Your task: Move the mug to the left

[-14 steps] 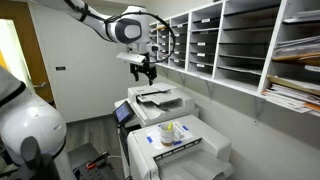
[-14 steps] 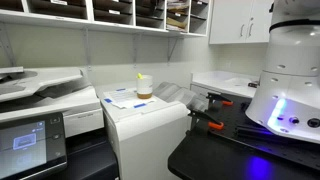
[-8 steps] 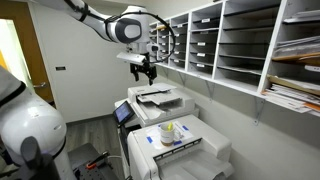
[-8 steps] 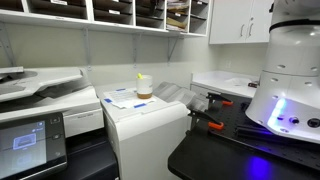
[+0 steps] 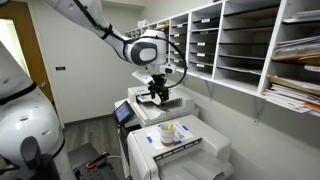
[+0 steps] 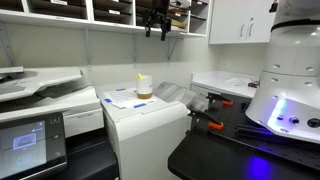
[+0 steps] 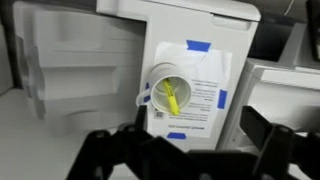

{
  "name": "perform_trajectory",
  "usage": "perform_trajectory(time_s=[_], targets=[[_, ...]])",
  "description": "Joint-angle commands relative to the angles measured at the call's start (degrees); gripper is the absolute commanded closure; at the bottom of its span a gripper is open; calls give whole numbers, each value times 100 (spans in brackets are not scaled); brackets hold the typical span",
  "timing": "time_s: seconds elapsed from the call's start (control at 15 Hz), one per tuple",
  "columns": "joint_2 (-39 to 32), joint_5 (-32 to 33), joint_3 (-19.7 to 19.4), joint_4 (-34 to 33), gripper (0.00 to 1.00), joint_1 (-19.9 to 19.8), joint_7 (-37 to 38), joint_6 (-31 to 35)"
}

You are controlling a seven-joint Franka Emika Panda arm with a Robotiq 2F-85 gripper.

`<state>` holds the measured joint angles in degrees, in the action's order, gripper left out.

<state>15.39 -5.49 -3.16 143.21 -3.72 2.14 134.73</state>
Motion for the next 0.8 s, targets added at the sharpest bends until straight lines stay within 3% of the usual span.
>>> perform_trajectory(time_s=[0.0, 0.47, 0.73], targets=[[-597, 377, 103, -53, 0, -287, 1145, 393], [-1897, 706, -46, -625, 0, -233, 3438, 228], [-2448, 555, -157, -895, 0, -94, 3673, 362]])
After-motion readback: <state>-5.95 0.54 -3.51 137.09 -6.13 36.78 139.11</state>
